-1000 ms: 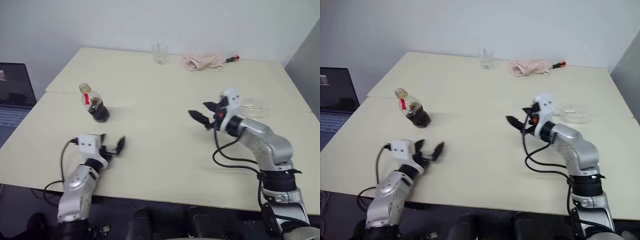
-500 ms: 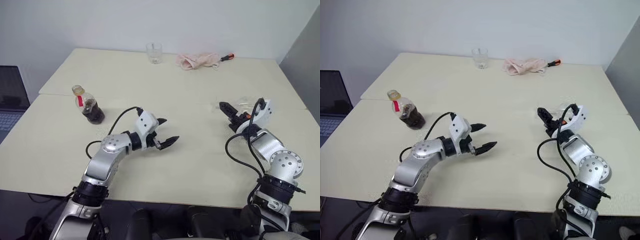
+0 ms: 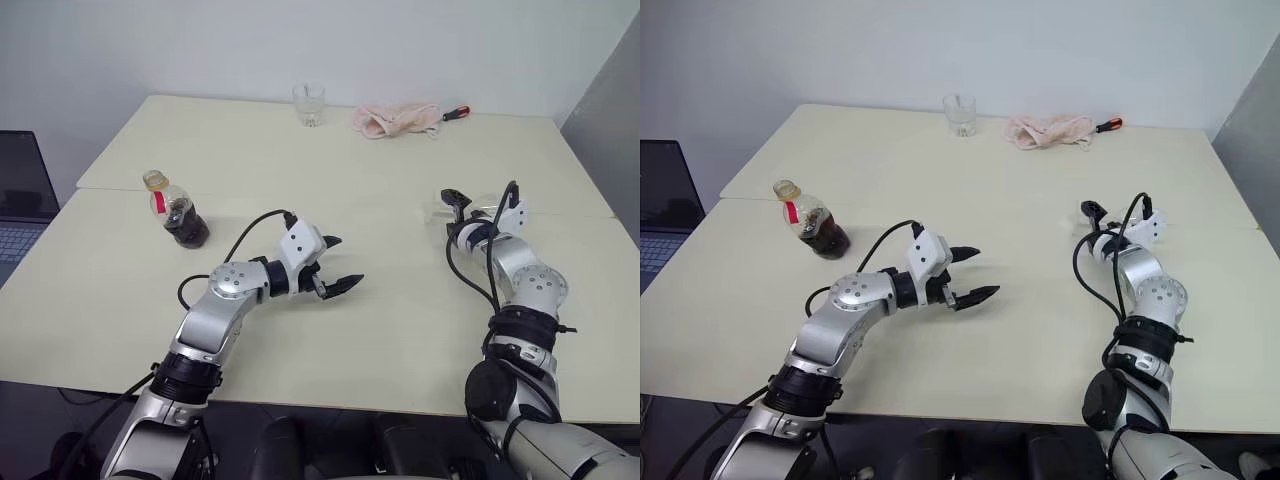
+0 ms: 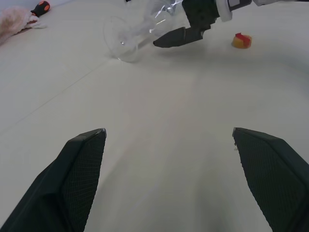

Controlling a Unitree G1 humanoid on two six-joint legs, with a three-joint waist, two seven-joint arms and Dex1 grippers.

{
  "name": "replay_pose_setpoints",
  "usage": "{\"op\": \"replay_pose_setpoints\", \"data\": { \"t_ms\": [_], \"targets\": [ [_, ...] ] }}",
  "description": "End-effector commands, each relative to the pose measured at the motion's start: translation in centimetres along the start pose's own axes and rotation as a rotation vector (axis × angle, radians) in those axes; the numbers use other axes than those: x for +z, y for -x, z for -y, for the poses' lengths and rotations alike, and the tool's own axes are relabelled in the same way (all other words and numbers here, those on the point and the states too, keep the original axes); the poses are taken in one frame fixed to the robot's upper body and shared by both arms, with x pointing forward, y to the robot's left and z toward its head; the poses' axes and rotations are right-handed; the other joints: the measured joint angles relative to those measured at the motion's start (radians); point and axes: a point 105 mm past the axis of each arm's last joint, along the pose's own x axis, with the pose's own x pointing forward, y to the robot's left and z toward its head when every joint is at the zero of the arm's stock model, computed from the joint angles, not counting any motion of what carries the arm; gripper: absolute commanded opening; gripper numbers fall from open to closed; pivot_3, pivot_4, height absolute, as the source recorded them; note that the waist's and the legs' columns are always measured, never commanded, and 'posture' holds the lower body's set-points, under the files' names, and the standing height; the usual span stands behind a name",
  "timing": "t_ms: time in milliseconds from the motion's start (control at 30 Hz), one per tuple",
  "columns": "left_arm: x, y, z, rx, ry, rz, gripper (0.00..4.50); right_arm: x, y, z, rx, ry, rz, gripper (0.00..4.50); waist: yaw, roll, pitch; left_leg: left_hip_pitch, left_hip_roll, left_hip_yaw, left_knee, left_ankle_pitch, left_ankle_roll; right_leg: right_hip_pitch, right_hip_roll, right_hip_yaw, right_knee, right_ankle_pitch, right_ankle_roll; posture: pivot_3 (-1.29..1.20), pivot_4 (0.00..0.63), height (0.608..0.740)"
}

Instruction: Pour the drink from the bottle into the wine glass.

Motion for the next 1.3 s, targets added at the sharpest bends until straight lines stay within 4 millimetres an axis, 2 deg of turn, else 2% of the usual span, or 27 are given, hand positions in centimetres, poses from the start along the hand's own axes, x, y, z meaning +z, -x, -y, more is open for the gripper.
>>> {"op": "replay_pose_setpoints", "data": {
  "t_ms": [33, 200, 300, 500, 533, 567, 700, 867, 933, 1000, 1067, 1133, 1200, 1300],
  "targets": [
    [1.3, 0.0, -0.7, 0.035, -0.052, 0.041, 4.46, 1.4, -0.7, -1.1, 0.033, 0.003, 0.054, 4.50, 0.000, 0.000, 0.000, 0.000, 0.000, 0.000, 0.000, 0.000, 0.000, 0.000, 0.000, 0.000, 0.000, 0.000, 0.000, 0.00, 0.150, 0.740],
    [1.4, 0.2, -1.2, 0.057, -0.060, 0.040, 4.46, 1.7, -1.7, -0.7, 0.008, 0.014, 0.058, 4.50, 0.000, 0.000, 0.000, 0.000, 0.000, 0.000, -0.001, 0.000, 0.000, 0.000, 0.000, 0.000, -0.001, 0.000, -0.001, 0.00, 0.150, 0.740],
    [1.6, 0.6, -1.5, 0.067, -0.059, 0.042, 4.46, 2.3, -2.5, 0.4, -0.064, -0.003, 0.083, 4.50, -0.001, 0.000, 0.000, 0.000, 0.000, 0.001, -0.002, 0.000, 0.000, 0.000, 0.000, 0.000, -0.002, 0.001, -0.001, 0.00, 0.150, 0.740],
    [0.9, 0.9, -0.9, 0.067, -0.031, 0.023, 4.46, 2.4, -3.6, 1.3, -0.115, -0.019, 0.113, 4.50, -0.001, 0.000, 0.000, 0.001, 0.000, 0.002, -0.003, 0.000, 0.000, 0.001, 0.000, 0.000, -0.004, 0.001, -0.001, 0.00, 0.150, 0.740],
    [0.9, 0.9, -0.7, 0.067, -0.028, 0.023, 4.50, 2.4, -3.7, 1.5, -0.126, -0.018, 0.120, 4.12, -0.001, 0.000, 0.000, 0.001, 0.000, 0.002, -0.003, 0.000, 0.000, 0.001, 0.000, 0.000, -0.005, 0.001, -0.001, 0.00, 0.150, 0.740],
    [0.9, 1.0, -0.7, 0.067, -0.027, 0.022, 4.50, 2.4, -3.7, 1.6, -0.132, -0.018, 0.125, 3.96, 0.000, 0.000, 0.000, 0.001, 0.000, 0.002, -0.003, 0.000, 0.000, 0.001, 0.000, 0.000, -0.005, 0.001, -0.001, 0.00, 0.150, 0.740],
    [0.9, 1.3, -0.8, 0.079, -0.019, 0.021, 4.50, 2.3, -3.7, 2.5, -0.172, 0.006, 0.129, 2.55, 0.000, 0.000, 0.000, 0.001, 0.000, 0.002, -0.003, 0.000, 0.000, 0.001, -0.001, 0.001, -0.005, 0.001, 0.000, 0.00, 0.150, 0.740],
    [1.0, 1.8, -0.9, 0.091, -0.009, 0.028, 4.50, 2.6, -3.7, 1.8, -0.163, 0.116, 0.142, 0.87, 0.000, 0.001, 0.000, 0.001, 0.001, 0.002, -0.003, 0.000, 0.000, 0.002, -0.001, 0.001, -0.005, 0.001, 0.000, 0.00, 0.150, 0.740],
    [1.0, 1.9, -0.8, 0.090, -0.003, 0.031, 4.50, 2.8, -3.7, 0.9, -0.134, 0.205, 0.156, 0.40, 0.005, 0.001, 0.000, 0.001, 0.001, 0.001, -0.004, 0.000, 0.000, 0.002, -0.001, 0.000, -0.005, 0.001, 0.000, 0.00, 0.150, 0.740],
    [0.7, 2.5, -0.7, 0.092, 0.008, 0.020, 4.50, 2.4, -3.7, -1.4, -0.048, 0.323, 0.160, 0.20, 0.013, 0.001, 0.000, 0.001, 0.001, 0.000, -0.004, 0.000, 0.000, 0.002, -0.002, -0.001, -0.006, 0.001, 0.000, 0.00, 0.150, 0.740],
    [-0.1, 3.9, -0.7, 0.101, 0.032, -0.008, 4.50, 0.6, -3.0, -6.1, 0.167, 0.547, 0.182, 0.20, 0.012, 0.001, 0.000, 0.001, 0.001, 0.001, -0.006, 0.000, 0.000, 0.001, -0.002, 0.001, -0.006, 0.001, 0.000, 0.00, 0.150, 0.740],
    [-1.0, 5.4, -1.0, 0.117, 0.056, -0.042, 4.50, -2.0, -1.4, -10.0, 0.383, 0.697, 0.200, 0.20, 0.004, 0.002, 0.001, 0.000, 0.002, 0.001, -0.008, 0.000, 0.000, 0.000, -0.003, 0.001, -0.006, 0.001, 0.000, 0.00, 0.150, 0.740],
    [-1.8, 6.9, -1.7, 0.146, 0.064, -0.078, 4.50, -5.3, 0.4, -12.3, 0.567, 0.802, 0.197, 0.20, -0.004, 0.003, 0.001, -0.001, 0.003, 0.002, -0.009, 0.000, 0.000, -0.005, -0.002, 0.001, -0.005, 0.001, -0.001, 0.00, 0.150, 0.740],
    [-2.1, 8.0, -2.4, 0.173, 0.068, -0.099, 4.50, -9.9, 1.5, -12.4, 0.692, 0.956, 0.161, 0.20, -0.004, 0.003, 0.001, -0.001, 0.003, 0.001, -0.010, 0.000, 0.000, -0.005, -0.002, 0.000, -0.005, 0.000, -0.002, 0.00, 0.150, 0.740]
  ]
}}
